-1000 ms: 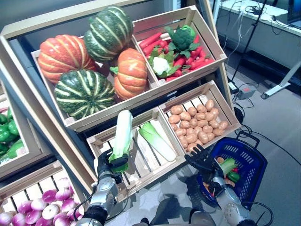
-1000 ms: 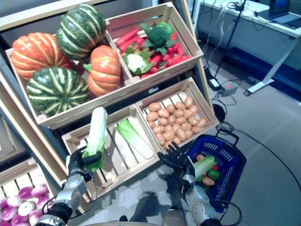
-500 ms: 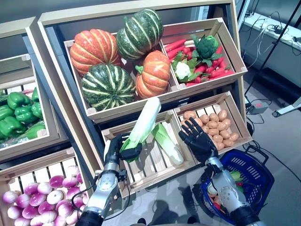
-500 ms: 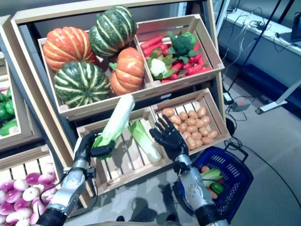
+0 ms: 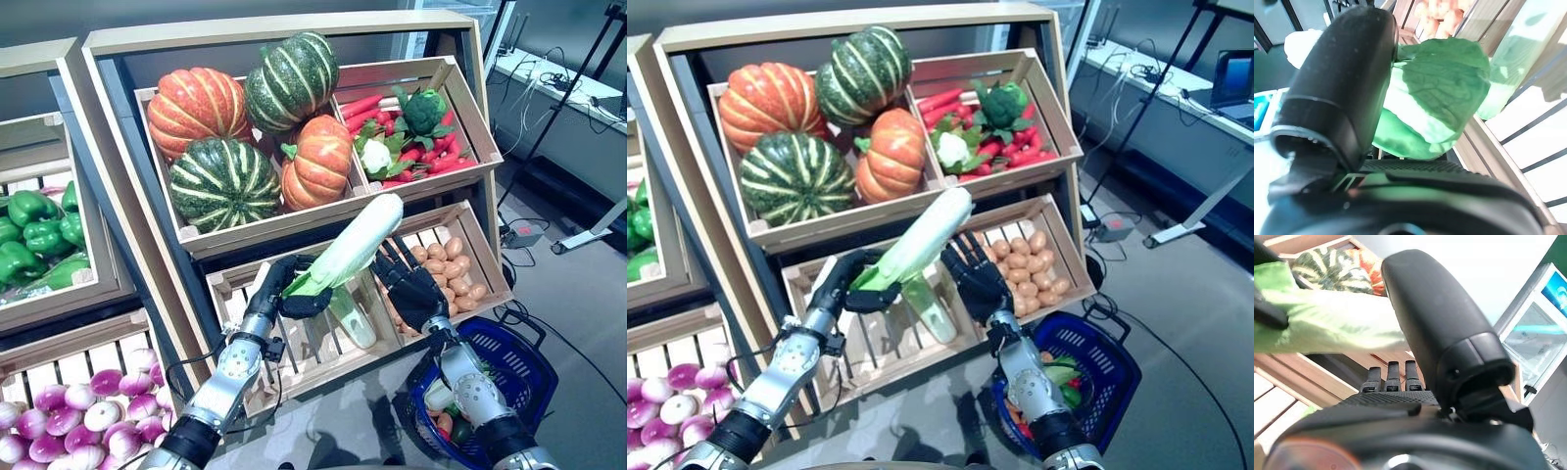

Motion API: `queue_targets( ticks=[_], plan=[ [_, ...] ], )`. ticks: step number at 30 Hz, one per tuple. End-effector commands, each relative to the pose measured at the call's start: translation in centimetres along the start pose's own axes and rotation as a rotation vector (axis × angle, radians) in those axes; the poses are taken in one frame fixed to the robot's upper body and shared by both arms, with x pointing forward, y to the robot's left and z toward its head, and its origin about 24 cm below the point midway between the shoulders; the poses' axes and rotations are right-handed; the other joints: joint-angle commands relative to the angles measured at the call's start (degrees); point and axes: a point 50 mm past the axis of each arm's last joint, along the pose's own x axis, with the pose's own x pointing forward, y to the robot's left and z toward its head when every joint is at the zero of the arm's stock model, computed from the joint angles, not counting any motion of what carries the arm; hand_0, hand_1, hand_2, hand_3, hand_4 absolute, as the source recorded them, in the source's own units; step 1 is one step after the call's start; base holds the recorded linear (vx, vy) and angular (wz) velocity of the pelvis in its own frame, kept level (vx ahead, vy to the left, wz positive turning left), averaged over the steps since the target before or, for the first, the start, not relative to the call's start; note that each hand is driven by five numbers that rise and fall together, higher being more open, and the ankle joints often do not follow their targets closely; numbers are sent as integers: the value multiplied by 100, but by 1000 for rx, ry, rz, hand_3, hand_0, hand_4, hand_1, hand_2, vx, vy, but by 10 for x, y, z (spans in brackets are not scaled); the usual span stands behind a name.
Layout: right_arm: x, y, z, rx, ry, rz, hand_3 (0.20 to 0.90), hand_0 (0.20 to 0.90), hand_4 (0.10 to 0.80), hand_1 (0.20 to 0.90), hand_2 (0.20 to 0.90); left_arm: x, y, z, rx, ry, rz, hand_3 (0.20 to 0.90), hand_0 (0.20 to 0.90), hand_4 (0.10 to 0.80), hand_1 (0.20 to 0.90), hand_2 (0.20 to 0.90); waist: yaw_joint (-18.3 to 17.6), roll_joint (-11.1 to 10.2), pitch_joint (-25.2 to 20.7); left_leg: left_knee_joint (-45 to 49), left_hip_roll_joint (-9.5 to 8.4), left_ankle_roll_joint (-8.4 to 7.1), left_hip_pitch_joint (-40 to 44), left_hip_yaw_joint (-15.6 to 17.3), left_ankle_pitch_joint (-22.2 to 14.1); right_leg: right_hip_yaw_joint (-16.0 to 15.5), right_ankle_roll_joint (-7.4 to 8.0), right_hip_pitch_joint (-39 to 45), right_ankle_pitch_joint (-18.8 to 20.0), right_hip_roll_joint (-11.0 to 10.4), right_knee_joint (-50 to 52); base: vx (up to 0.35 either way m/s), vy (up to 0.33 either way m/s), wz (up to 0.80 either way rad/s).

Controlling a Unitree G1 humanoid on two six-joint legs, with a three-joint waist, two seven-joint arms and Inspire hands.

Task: Put vegetables into the basket

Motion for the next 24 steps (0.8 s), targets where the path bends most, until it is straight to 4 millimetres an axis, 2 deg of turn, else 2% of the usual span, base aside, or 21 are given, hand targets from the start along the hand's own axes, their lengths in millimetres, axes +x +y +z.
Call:
queue_targets(
  ticks=[1,8,17,24],
  plan=[
    [36,47,30,92,-139,201,900,900,800,900,900,29,2,92,75,-483,-16,300,300,400,300,300,29,-75,-325,52,-338,213,29,48,-402,26,-263,205,-129,108,11,0,0,0],
    [41,60,32,122,-156,265,900,900,800,900,900,29,-3,95,159,-513,-56,300,300,400,300,300,24,-57,-336,46,-339,216,60,46,-423,46,-264,227,-153,114,11,0,0,0],
    [48,82,50,79,-191,366,900,900,800,900,900,29,-8,94,329,-537,-109,300,300,400,300,300,20,-51,-377,38,-336,199,82,30,-449,50,-255,242,-185,118,11,0,0,0],
    [51,82,56,50,-197,345,900,900,800,900,900,25,-16,98,386,-604,-169,300,300,400,300,300,16,-45,-392,23,-323,189,74,26,-444,55,-254,232,-194,129,11,0,0,0]
  ],
)
